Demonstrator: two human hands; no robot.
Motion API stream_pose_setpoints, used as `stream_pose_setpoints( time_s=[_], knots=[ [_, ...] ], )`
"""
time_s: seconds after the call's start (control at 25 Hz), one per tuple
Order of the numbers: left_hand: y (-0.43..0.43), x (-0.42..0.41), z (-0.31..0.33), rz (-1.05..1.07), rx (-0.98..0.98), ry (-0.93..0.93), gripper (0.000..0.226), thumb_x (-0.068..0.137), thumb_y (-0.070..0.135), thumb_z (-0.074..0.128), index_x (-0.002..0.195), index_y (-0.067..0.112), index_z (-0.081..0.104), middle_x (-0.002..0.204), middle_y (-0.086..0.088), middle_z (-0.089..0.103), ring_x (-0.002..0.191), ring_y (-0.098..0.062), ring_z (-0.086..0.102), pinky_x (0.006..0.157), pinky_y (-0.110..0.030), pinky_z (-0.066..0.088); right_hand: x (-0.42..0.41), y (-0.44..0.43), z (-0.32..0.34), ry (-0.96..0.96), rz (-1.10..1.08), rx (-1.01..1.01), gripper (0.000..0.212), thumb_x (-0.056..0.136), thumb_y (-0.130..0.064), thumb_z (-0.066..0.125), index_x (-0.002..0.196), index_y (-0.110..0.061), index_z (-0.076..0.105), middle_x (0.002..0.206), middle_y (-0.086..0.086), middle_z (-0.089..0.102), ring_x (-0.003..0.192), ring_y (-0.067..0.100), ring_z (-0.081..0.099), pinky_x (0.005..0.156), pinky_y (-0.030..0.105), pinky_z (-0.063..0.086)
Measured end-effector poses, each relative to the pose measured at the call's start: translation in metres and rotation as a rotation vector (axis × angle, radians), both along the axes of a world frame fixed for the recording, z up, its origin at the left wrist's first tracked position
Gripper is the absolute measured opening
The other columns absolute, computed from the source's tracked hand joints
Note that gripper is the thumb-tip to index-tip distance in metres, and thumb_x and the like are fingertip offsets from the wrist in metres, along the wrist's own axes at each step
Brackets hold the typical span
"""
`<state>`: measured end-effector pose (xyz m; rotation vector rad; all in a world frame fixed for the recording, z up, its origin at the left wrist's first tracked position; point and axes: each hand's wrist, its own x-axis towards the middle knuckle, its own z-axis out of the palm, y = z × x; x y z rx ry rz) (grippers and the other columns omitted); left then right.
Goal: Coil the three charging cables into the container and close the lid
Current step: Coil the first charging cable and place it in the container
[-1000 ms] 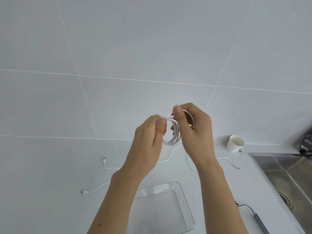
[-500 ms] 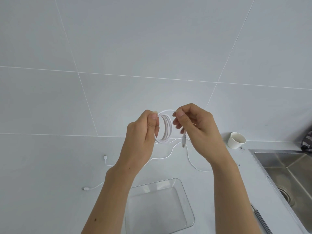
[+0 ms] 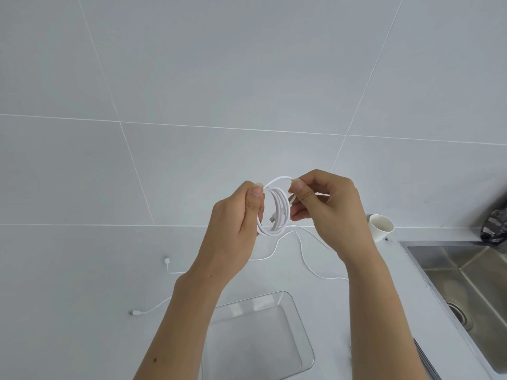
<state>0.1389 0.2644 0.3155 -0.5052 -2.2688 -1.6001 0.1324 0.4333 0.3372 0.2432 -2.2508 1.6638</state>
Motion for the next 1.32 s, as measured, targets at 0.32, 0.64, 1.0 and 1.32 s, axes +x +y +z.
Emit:
stream_pose_setpoints(
  time_s=[0.32, 0.64, 1.0, 1.32],
  knots=[
    [0.004, 0.001, 0.007, -0.069, 0.065, -0.035, 0.04, 0.106, 0.036, 0.03, 0.07, 0.024, 0.043, 0.057, 0.015, 0.046, 0.049, -0.005, 0.041, 0.045, -0.016, 0.042, 0.0, -0.005, 0.005, -0.039, 0.057, -0.233, 0.017, 0.098, -0.008, 0.06, 0.084, -0.002, 0.069, 0.068, 0.005, 0.071, 0.061, 0.021, 0.073, 0.061, 0.025, 0.059],
    [0.002, -0.001, 0.013, -0.087, 0.065, -0.024, 0.041, 0.103, 0.046, 0.029, 0.073, 0.021, 0.041, 0.051, 0.01, 0.039, 0.035, -0.009, 0.033, 0.036, -0.02, 0.031, 0.001, -0.009, 0.009, -0.159, 0.218, -0.381, 0.023, 0.102, -0.013, 0.054, 0.086, -0.005, 0.068, 0.072, 0.013, 0.07, 0.068, 0.027, 0.072, 0.062, 0.027, 0.056],
    [0.003, 0.001, 0.02, -0.041, -0.01, 0.026, 0.038, 0.102, 0.048, 0.027, 0.074, 0.028, 0.043, 0.052, -0.003, 0.043, 0.033, -0.013, 0.038, 0.035, -0.024, 0.032, 0.004, -0.017, 0.014, -0.296, 0.425, -0.55, 0.017, 0.101, -0.008, 0.052, 0.09, -0.013, 0.064, 0.065, 0.003, 0.064, 0.052, 0.017, 0.061, 0.056, 0.023, 0.052],
    [0.002, 0.001, 0.02, 0.073, -0.063, 0.065, 0.04, 0.1, 0.05, 0.024, 0.074, 0.025, 0.04, 0.052, 0.0, 0.038, 0.041, -0.02, 0.036, 0.04, -0.045, 0.039, 0.008, -0.017, 0.015, -0.325, 0.573, -0.534, 0.021, 0.092, -0.018, 0.062, 0.111, -0.011, 0.06, 0.069, 0.0, 0.054, 0.067, 0.017, 0.056, 0.071, 0.025, 0.051]
  ],
)
